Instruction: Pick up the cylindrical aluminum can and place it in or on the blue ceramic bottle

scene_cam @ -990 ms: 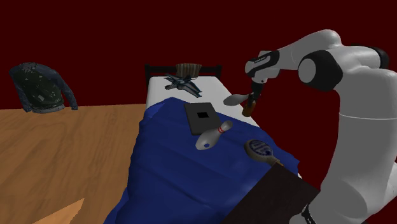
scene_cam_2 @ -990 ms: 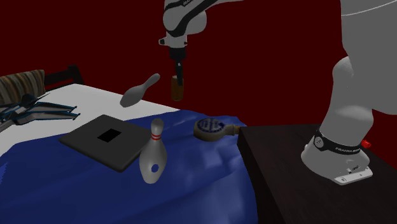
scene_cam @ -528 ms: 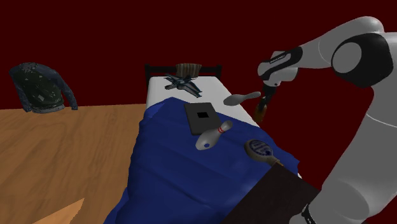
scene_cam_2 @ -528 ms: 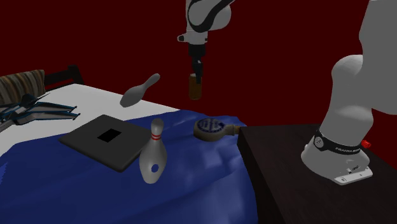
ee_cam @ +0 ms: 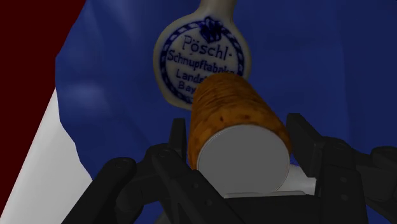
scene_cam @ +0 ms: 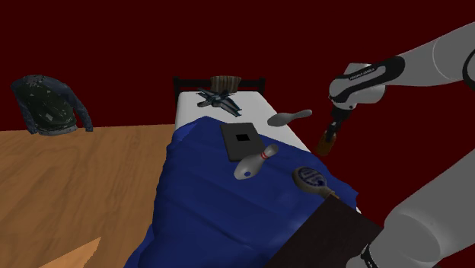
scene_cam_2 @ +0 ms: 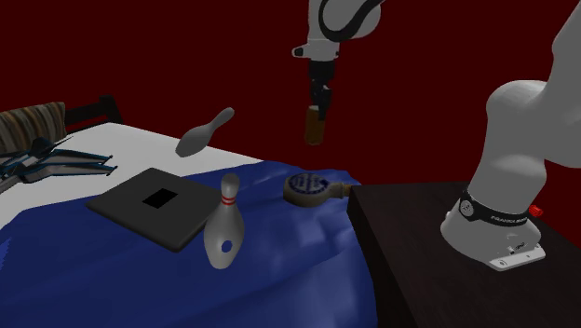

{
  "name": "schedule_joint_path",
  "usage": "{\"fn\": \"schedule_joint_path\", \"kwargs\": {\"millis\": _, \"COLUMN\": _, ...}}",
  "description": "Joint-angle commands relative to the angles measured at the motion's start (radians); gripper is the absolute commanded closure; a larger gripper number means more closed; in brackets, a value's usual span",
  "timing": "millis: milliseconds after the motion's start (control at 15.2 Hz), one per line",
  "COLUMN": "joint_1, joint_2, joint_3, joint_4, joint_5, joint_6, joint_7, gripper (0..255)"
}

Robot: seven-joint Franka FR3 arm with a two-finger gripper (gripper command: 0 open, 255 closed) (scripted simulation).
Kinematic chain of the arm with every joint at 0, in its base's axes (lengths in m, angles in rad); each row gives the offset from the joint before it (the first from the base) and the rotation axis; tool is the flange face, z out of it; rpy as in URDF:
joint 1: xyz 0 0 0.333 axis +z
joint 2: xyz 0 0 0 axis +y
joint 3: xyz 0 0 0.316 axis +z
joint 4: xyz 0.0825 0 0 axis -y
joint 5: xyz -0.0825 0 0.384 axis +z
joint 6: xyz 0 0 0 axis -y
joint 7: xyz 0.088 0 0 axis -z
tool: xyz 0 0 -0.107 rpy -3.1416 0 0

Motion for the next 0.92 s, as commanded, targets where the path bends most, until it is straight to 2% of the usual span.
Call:
{"fn": "schedule_joint_path", "kwargs": {"millis": 0, "joint_1": -0.001, "joint_2": -0.011, "joint_3": 0.001, "joint_4": -0.034, "joint_5": -0.007, "joint_6": 0.024, "joint_7": 0.005, "gripper": 255}}
{"fn": "schedule_joint_path", "kwargs": {"millis": 858, "joint_1": 0.005, "joint_2": 0.113, "joint_3": -0.012, "joint_4": -0.105, "joint_5": 0.055, "joint_6": 0.209, "joint_7": -0.042, "gripper": 255}}
